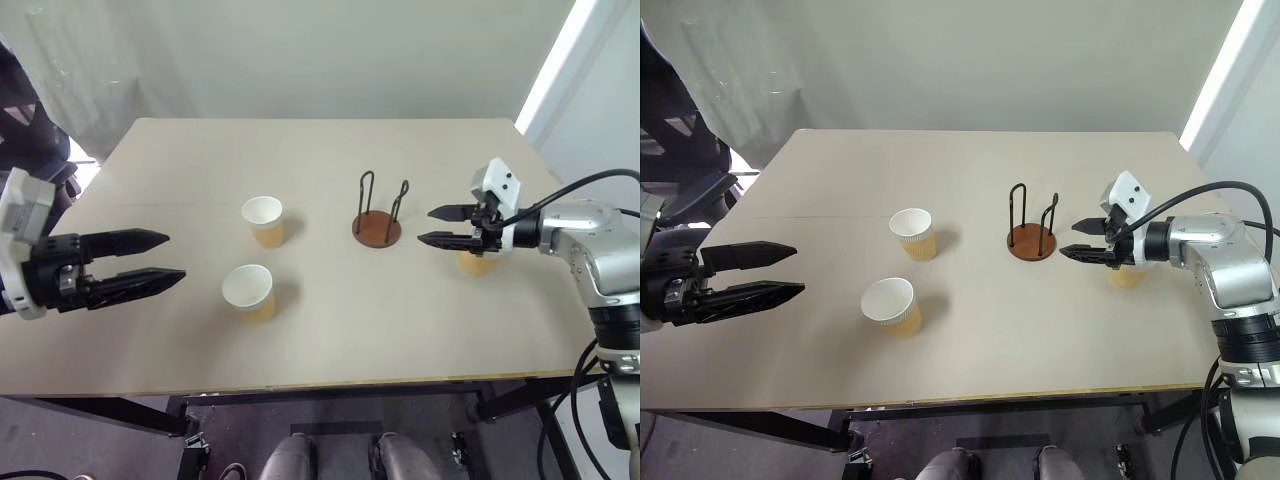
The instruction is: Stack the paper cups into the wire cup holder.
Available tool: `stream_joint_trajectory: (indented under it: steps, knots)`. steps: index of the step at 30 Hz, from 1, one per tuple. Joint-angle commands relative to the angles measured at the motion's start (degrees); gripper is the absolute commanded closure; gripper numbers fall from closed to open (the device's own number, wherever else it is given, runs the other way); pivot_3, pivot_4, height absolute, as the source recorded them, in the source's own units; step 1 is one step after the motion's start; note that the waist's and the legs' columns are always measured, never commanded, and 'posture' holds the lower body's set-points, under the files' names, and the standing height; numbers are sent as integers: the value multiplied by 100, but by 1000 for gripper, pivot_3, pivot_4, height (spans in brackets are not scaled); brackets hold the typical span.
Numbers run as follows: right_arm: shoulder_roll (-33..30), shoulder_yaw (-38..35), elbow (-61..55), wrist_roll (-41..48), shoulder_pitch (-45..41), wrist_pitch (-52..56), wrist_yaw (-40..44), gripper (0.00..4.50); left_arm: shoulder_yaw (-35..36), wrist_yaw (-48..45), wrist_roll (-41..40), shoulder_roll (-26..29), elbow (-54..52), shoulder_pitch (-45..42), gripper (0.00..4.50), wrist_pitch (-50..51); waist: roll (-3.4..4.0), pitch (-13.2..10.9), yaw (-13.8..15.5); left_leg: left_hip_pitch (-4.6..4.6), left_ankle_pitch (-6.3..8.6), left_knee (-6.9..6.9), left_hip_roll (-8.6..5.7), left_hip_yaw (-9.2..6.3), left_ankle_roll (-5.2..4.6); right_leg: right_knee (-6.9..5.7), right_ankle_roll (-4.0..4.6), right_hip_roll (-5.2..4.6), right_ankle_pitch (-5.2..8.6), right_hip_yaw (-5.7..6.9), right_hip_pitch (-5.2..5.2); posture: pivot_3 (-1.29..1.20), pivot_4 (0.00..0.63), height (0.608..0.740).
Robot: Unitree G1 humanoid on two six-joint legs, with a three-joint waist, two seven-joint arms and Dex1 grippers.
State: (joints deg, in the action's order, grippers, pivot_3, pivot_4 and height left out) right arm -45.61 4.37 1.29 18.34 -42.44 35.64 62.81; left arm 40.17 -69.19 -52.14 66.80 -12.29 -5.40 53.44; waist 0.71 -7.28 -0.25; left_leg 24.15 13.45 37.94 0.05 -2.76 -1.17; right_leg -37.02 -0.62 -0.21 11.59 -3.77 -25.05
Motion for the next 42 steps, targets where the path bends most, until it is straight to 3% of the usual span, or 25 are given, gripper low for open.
stream_joint_trajectory:
  steps: [1,7,17,22,26,30,42]
  knots:
    - [33,-64,-125,10,-174,20,-79,1781,158,13,-35,39,-36,-76,34,-77,0,0,0,0,0,0,0,0,0,0,0,0,0,0,0,0,150,740]
    - [108,-43,-114,29,-212,183,-146,1781,222,-17,-29,86,-22,-65,34,-80,0,0,-1,1,0,0,0,-1,0,0,0,0,0,0,-1,0,150,740]
    - [817,151,-34,-215,-470,1136,-1236,1781,630,-214,-362,317,27,-516,34,-62,-2,0,-17,7,1,0,2,-5,0,0,4,2,1,7,-8,0,150,740]
    - [1202,270,9,-347,-542,1665,-1783,1781,492,312,-461,-377,-261,-532,34,-271,6,-1,-22,6,4,-2,1,-2,1,-1,3,0,1,5,-9,0,150,740]
    - [1399,326,2,-427,-517,1975,-2127,1781,76,758,207,-1157,-824,150,34,-896,4,-2,-23,5,1,-6,4,-3,5,-5,4,2,2,10,-15,0,150,740]
    - [1659,294,247,-592,-607,1993,-2545,1781,-10,1151,126,-1600,-957,149,34,-1119,-14,1,-23,11,-1,2,8,-8,5,-5,4,3,1,20,-15,0,150,740]
    - [2606,49,1198,-778,-851,1043,-3411,1781,-70,1284,35,-1471,-875,1,34,-1229,-12,0,-22,10,-7,0,8,-11,3,-9,3,4,-5,26,-15,0,150,740]
